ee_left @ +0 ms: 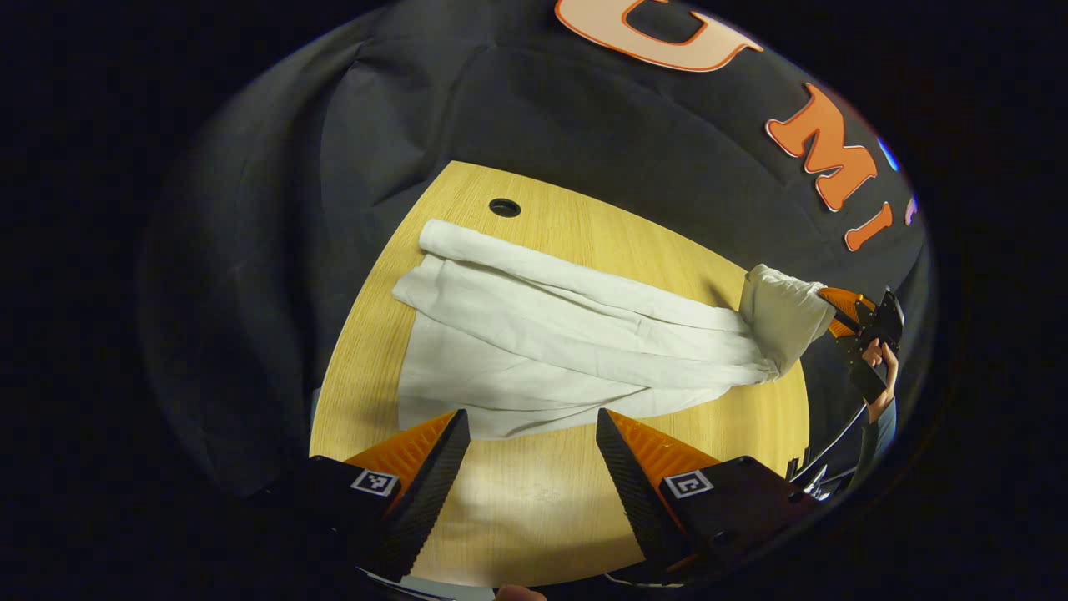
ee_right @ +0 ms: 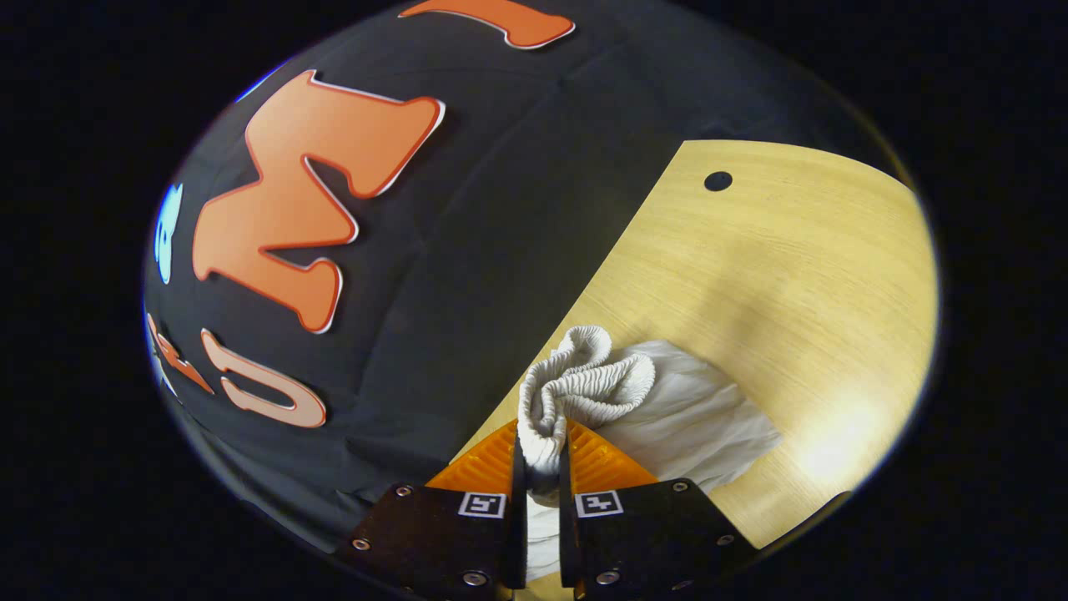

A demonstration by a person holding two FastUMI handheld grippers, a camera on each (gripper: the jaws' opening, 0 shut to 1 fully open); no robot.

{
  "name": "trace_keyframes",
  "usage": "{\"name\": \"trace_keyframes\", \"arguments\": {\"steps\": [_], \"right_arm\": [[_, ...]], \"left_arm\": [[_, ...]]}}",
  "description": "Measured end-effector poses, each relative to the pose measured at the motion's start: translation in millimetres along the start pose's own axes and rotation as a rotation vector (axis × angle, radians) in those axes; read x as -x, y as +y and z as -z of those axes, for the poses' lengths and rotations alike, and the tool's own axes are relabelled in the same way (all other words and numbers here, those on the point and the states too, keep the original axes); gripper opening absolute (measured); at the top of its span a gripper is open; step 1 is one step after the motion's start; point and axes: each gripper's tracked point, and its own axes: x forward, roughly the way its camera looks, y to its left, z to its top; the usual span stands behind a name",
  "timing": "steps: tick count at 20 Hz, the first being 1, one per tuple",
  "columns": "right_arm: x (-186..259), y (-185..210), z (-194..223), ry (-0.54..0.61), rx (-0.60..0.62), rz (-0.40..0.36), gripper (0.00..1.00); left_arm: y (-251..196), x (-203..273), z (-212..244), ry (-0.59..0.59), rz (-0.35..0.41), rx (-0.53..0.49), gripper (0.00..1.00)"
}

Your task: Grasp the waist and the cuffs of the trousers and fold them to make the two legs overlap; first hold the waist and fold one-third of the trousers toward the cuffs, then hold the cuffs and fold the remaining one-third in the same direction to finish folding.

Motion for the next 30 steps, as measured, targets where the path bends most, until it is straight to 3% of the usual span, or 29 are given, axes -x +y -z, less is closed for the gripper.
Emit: {"name": "trace_keyframes", "arguments": {"steps": [5, 11, 13, 16, 17, 18, 19, 23, 26, 30], "right_arm": [[7, 1, -4, 0.119, 0.061, -0.01, 0.19], [16, -8, -24, 0.246, 0.15, 0.006, 0.43], [15, -6, -34, 0.249, 0.177, -0.004, 0.46], [21, 9, -25, 0.257, 0.169, -0.081, 0.57], [23, 9, -25, 0.247, 0.173, -0.077, 0.59], [22, 8, -28, 0.235, 0.182, -0.073, 0.53], [22, 9, -32, 0.219, 0.187, -0.069, 0.64], [27, 3, -47, 0.187, 0.21, -0.052, 0.72], [36, -1, -58, 0.166, 0.225, -0.04, 0.87], [49, -7, -76, 0.135, 0.222, -0.035, 0.92]], "left_arm": [[19, -5, 4, 0.007, -0.005, 0.054, 1.0], [34, -25, 9, 0.01, 0.013, 0.154, 1.0], [37, -26, 14, 0.014, 0.031, 0.222, 1.0], [46, -24, 21, 0.015, 0.037, 0.302, 1.0], [49, -20, 23, 0.007, 0.04, 0.331, 1.0], [51, -17, 23, -0.001, 0.048, 0.365, 1.0], [54, -18, 21, -0.007, 0.057, 0.402, 1.0], [70, -22, 15, -0.032, 0.062, 0.499, 1.0], [90, -29, 15, -0.043, 0.034, 0.549, 0.99], [108, -36, 13, -0.046, 0.039, 0.607, 1.0]]}}
